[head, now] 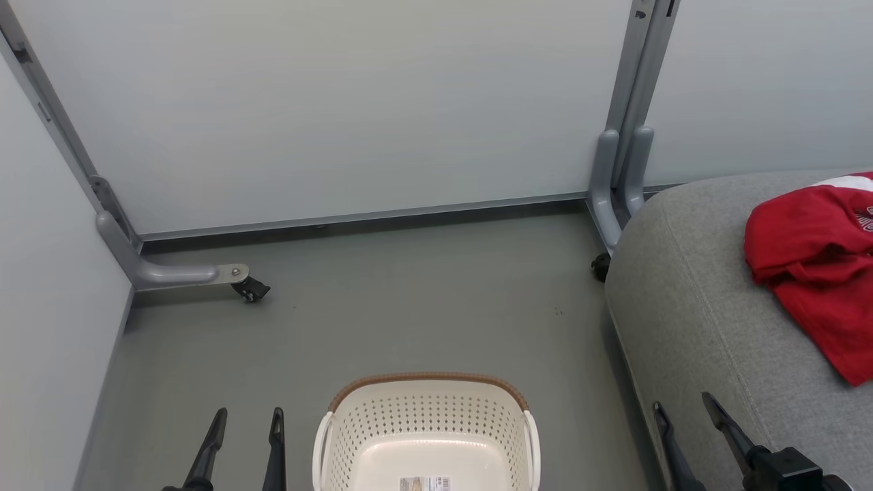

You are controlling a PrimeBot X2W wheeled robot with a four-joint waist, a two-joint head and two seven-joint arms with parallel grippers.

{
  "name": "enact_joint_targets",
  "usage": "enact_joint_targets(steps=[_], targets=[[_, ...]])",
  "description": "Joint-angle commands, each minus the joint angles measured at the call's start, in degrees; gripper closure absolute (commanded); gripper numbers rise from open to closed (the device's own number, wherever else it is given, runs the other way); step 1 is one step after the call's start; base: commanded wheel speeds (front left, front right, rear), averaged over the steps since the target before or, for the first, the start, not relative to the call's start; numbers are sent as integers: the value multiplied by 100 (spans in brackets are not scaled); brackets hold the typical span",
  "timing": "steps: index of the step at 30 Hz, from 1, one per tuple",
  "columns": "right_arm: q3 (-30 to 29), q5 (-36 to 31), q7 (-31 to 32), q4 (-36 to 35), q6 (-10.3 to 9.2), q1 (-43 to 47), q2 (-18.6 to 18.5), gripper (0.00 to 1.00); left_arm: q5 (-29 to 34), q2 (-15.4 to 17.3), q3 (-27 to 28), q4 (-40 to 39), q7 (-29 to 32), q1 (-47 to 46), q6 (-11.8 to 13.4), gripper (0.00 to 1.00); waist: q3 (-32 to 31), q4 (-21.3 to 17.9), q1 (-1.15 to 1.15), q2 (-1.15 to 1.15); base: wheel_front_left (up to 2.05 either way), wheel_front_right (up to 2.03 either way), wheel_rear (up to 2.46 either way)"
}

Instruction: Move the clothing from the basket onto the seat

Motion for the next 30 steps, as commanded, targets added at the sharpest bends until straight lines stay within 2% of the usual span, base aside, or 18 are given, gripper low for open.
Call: enact_joint_targets(steps=[1, 16, 17, 22, 30], targets=[[-28, -32, 0, -22, -8, 22, 0, 0, -28, -1, 5, 11, 1, 61, -27, 0, 25, -34, 1, 0, 0, 0, 0], [-62, -43, 0, -65, -8, 4, -3, 0, -79, 0, -18, 114, 1, -11, 5, 0, 81, -88, 1, 0, 0, 0, 0], [-52, -8, 0, -46, 0, -1, 0, 100, -37, -1, -21, 111, 0, -1, 1, 100, 79, -89, 1, 0, 0, 0, 0], [-32, 37, 6, 200, 0, 41, 55, 100, -68, -4, -39, 367, 7, 21, 2, 100, 87, -91, 1, 0, 0, 0, 0], [-76, 1003, 204, 272, -1, -158, 25, 100, -1038, 41, 17, 414, 193, -183, -5, 100, 122, -109, 1, 0, 0, 0, 0]])
